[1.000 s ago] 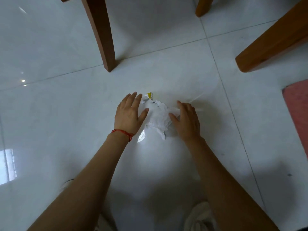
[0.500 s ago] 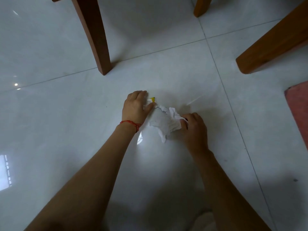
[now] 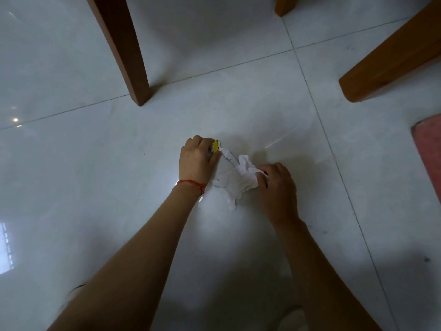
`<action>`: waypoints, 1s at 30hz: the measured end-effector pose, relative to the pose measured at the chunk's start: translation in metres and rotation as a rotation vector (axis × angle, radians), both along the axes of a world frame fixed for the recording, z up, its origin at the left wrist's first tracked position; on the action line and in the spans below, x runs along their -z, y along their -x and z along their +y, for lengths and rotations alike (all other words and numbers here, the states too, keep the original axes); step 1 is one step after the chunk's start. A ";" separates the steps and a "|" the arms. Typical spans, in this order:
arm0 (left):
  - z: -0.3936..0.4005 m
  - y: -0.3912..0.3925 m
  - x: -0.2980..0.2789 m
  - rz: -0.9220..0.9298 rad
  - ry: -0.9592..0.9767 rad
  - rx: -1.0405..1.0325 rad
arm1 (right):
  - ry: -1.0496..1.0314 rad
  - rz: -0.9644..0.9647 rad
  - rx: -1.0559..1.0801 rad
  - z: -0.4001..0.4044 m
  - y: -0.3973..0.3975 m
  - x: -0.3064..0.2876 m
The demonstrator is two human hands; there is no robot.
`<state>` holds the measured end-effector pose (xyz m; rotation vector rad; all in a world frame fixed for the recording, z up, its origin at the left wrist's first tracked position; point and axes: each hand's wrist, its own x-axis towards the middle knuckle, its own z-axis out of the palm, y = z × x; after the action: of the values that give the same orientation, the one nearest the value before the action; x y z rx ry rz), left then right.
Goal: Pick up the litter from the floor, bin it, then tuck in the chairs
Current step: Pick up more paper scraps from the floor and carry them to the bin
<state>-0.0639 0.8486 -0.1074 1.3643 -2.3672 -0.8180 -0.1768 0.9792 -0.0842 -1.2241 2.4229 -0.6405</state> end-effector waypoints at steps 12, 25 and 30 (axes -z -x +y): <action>-0.006 -0.019 -0.035 0.070 -0.020 -0.135 | -0.011 -0.017 0.009 -0.016 0.004 -0.020; 0.002 -0.069 -0.239 0.067 0.008 -0.199 | 0.013 0.013 -0.035 -0.027 -0.015 -0.215; 0.011 -0.085 -0.333 0.053 0.062 -0.171 | 0.065 -0.002 -0.066 -0.021 -0.031 -0.303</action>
<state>0.0207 0.8595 0.2258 1.4764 -2.1818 -0.7174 -0.1461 0.9583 0.2186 -1.3222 2.3669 -0.7050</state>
